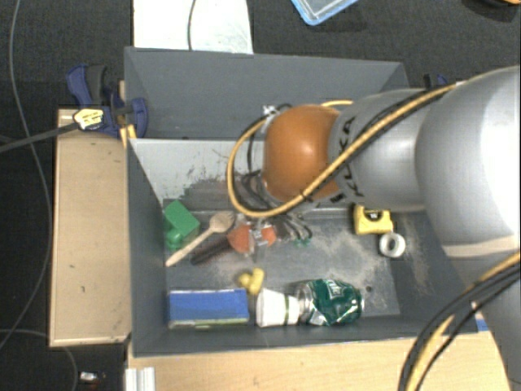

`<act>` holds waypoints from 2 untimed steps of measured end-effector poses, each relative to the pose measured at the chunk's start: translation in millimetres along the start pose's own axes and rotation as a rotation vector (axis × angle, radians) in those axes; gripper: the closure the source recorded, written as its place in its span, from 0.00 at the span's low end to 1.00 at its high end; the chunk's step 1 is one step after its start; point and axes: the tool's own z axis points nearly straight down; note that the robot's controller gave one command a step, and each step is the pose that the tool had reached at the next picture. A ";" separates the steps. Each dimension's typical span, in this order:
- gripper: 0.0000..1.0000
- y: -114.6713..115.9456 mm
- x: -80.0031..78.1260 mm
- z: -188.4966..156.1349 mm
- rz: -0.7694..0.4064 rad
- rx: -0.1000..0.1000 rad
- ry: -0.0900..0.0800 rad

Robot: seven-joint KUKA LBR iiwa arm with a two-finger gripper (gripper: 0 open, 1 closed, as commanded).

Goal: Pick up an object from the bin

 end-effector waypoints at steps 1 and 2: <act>1.00 1.9 0.7 -56.2 -0.006 0.000 0.005; 1.00 7.8 2.9 -128.0 0.029 -0.001 0.005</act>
Offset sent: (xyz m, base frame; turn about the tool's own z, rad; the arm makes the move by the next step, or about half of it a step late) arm -0.0088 0.0064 0.1275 0.0297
